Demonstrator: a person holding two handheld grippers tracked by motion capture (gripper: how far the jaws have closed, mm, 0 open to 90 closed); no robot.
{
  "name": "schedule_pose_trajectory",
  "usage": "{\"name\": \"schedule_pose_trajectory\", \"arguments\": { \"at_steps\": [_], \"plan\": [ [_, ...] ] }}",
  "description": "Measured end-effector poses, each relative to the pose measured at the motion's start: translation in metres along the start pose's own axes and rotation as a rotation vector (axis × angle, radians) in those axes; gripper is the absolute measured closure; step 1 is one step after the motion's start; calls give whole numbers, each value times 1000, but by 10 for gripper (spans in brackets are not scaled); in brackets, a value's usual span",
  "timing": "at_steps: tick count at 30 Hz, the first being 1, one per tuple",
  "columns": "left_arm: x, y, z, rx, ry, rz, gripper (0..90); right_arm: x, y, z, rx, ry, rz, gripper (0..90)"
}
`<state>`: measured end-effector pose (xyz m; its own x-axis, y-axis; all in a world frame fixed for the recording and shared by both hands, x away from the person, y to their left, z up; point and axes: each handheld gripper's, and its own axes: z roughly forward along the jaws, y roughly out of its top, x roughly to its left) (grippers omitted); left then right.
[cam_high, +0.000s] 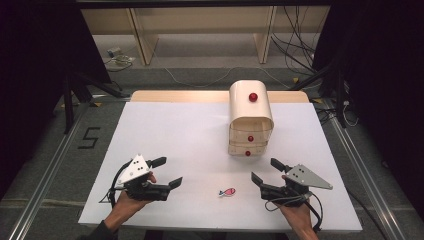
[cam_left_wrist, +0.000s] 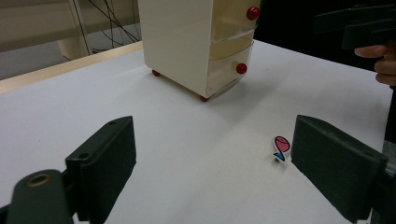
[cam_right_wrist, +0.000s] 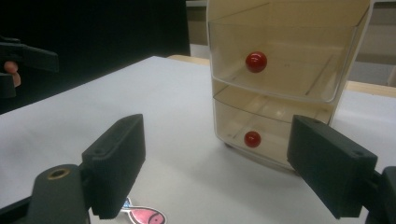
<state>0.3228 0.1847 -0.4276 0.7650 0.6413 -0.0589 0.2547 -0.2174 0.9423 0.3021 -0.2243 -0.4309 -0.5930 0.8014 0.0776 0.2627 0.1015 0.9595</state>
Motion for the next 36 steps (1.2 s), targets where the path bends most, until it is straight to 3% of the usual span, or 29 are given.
{"name": "schedule_pose_trajectory", "arguments": {
  "at_steps": [23, 30, 36],
  "plan": [
    [0, 0, 1, 0, 0, 3, 139, 2, -1, 4, 2, -22, -4, 210],
    [0, 0, 1, 2, 2, 5, 139, 3, -2, 9, 15, -104, -15, 231],
    [0, 0, 1, 6, -1, 5, 138, 4, -4, 16, 17, -143, -10, 237]
  ]
}}
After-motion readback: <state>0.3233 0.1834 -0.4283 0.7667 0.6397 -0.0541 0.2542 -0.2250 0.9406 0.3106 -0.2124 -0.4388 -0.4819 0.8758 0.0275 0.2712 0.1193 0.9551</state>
